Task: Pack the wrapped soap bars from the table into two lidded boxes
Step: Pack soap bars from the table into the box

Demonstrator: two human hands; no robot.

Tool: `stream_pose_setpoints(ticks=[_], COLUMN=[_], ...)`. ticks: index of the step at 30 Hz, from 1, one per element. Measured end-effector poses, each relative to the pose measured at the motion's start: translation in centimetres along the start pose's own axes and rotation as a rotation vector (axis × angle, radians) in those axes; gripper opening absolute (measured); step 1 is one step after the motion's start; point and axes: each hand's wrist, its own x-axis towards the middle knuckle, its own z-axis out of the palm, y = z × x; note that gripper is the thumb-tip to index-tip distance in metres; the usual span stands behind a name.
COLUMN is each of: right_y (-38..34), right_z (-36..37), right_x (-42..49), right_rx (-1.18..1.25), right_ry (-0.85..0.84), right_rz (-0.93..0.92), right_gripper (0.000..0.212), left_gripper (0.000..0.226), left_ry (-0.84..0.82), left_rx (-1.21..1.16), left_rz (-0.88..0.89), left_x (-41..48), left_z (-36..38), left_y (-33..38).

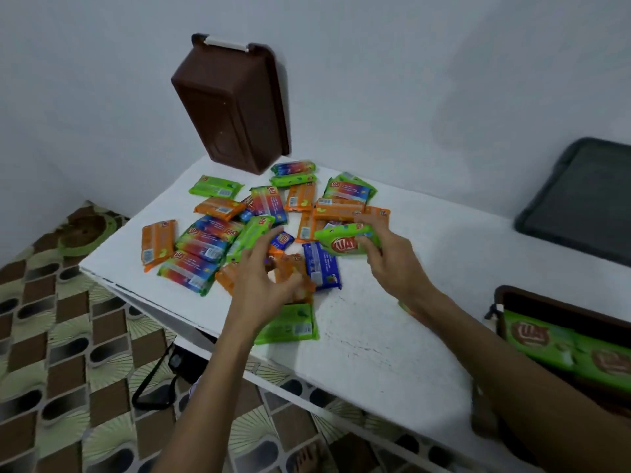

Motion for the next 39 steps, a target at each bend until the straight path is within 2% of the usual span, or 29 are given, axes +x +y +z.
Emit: stream_pose_setpoints(ticks=[3,8,13,18,22,28,30,33,36,39], right_y=[-0.2,-0.2,0.6,1.5,3.5,5.7,6.5,7.7,7.8,7.6], right_z=[-4.4,-10.6,-15.9,-19.3,-19.7,-18.7,-18.4,-18.0,-17.8,-18.2], right_x=[-4.0,-11.7,-19.1,-24.6,-25.7,-24.1,-23.6,-23.2,-23.0,-23.2], right_rx=[0.008,0.095,0.248,0.343,0.351,0.478,0.408,0.081,-0.295,-0.395], right_ry=[0.080,0.288,0.358,0.376,0.259,-0.103,-0.173,-0.226,-0.329,-0.281], right_rz=[0.005,0.143,0.302,0.468,0.612,0.743,0.771,0.736,0.543,0.439], right_gripper=[0.025,0.007,0.014,0.020,0.025,0.024,0.022,0.022,0.022,0.015], left_gripper=[0.051,0.048,0.052,0.052,0.048,0.047,0.047,0.048,0.047,0.045], left_ry=[-0.062,-0.189,-0.319,-0.423,-0.455,-0.446,-0.436,-0.439,-0.447,-0.464], left_rx=[-0.188,-0.496,-0.706,-0.741,-0.708,-0.666,-0.662,-0.640,-0.610,-0.570], left_rz=[0.099,0.122,0.039,0.015,0.015,-0.003,0.001,0.021,0.045,0.097], left_x=[-1.7,-4.7,-7.6,-10.0,-11.2,-12.4,-12.6,-12.6,-12.7,-13.0], left_z=[1.6,5.9,11.0,15.2,17.4,18.8,18.9,18.9,19.0,19.0], left_y=[3.3,8.4,10.4,11.5,11.9,12.1,12.1,12.2,12.5,13.0])
